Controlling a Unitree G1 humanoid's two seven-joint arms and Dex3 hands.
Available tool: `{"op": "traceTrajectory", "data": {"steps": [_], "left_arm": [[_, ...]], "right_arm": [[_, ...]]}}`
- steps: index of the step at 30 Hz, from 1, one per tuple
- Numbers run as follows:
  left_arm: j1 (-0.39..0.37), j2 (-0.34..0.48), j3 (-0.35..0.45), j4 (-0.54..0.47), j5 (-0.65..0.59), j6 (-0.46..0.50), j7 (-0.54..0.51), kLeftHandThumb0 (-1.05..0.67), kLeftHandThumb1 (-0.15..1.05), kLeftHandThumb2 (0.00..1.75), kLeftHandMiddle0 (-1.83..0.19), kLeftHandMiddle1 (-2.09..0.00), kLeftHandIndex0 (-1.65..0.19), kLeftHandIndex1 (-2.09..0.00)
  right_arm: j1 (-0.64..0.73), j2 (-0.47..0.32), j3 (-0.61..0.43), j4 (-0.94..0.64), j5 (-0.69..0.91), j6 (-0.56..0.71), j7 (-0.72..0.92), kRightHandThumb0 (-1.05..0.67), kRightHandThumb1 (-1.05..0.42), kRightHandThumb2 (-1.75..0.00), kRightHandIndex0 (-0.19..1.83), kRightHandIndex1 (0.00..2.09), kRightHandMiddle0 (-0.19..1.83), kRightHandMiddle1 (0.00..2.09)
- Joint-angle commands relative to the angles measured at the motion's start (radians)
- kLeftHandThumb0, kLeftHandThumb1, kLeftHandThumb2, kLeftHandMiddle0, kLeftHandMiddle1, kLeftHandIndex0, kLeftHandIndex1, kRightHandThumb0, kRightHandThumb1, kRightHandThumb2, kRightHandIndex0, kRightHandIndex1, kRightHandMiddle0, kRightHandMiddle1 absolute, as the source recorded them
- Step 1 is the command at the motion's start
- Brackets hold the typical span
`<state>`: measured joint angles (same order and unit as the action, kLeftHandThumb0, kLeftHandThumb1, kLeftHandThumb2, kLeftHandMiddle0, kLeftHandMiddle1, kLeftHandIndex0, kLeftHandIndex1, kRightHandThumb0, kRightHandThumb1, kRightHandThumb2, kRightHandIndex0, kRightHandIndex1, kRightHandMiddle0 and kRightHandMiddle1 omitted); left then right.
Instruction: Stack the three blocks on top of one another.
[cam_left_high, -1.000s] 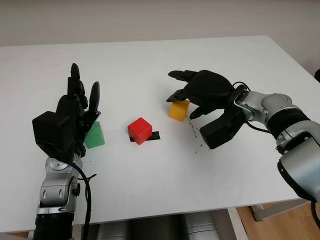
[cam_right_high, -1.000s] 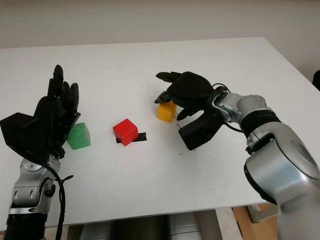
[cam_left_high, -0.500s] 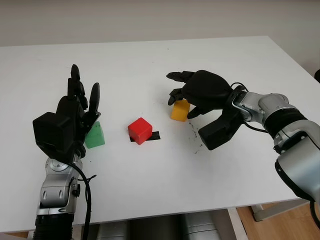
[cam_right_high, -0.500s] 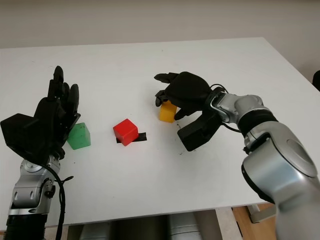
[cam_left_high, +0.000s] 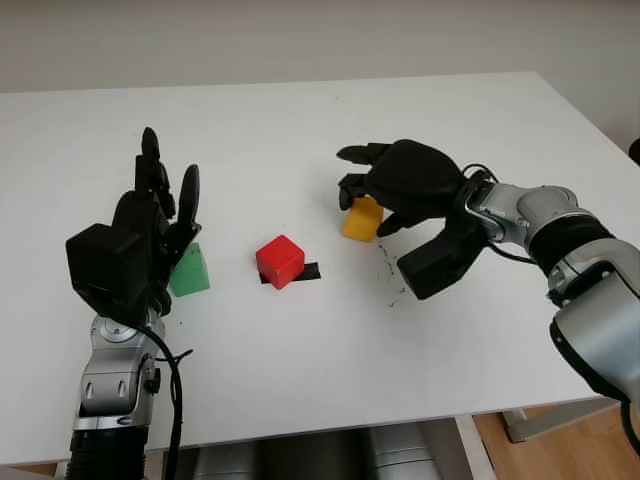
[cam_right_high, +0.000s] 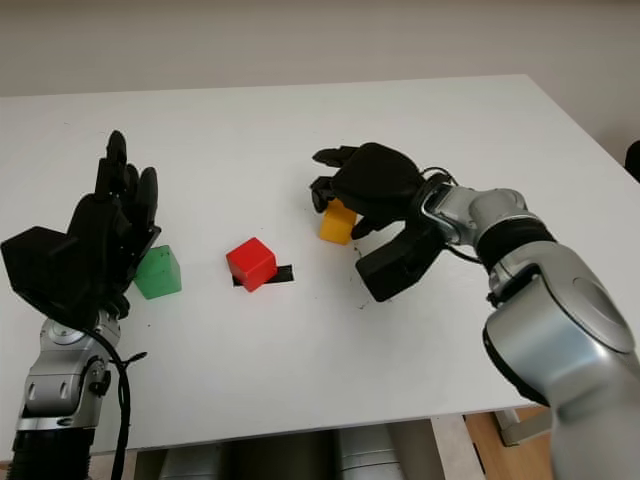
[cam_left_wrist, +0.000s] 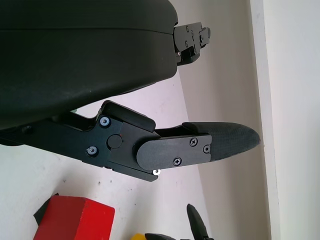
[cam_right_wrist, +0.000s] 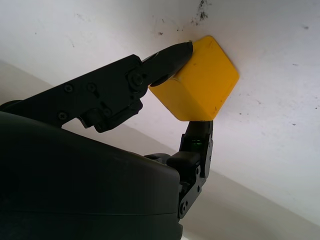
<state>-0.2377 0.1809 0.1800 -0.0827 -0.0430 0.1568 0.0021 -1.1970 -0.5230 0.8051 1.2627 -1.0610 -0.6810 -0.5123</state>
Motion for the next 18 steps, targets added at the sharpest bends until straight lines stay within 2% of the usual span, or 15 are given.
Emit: {"op": "traceTrajectory", "data": {"steps": [1, 8, 14, 18], "left_arm": [[0.003, -0.001, 0.003, -0.017, -0.006, -0.002, -0.001, -0.78, 1.05, 0.51, 0.19, 0.0, 0.17, -0.05], [-0.003, -0.002, 0.005, -0.012, -0.013, 0.0, -0.006, -0.77, 1.05, 0.5, 0.19, 0.0, 0.17, -0.05], [-0.004, 0.005, 0.001, -0.015, -0.009, 0.003, -0.004, -0.77, 1.05, 0.51, 0.19, 0.0, 0.17, -0.06], [-0.006, 0.006, 0.001, -0.014, -0.007, 0.001, -0.004, -0.77, 1.05, 0.5, 0.19, 0.0, 0.17, -0.06]], "right_arm": [[-0.035, -0.019, -0.009, -0.012, 0.005, 0.0, -0.019, -0.38, -0.88, -0.05, 0.35, 0.07, 0.64, 0.97], [-0.037, -0.026, -0.059, -0.017, 0.063, -0.03, 0.003, -0.37, -0.88, -0.05, 0.36, 0.06, 0.64, 0.97], [-0.019, -0.018, -0.172, -0.025, 0.213, -0.061, 0.132, -0.35, -0.88, -0.05, 0.38, 0.07, 0.63, 1.03], [0.003, 0.0, -0.265, -0.032, 0.345, -0.085, 0.259, -0.32, -0.87, -0.05, 0.37, 0.06, 0.58, 1.14]]}}
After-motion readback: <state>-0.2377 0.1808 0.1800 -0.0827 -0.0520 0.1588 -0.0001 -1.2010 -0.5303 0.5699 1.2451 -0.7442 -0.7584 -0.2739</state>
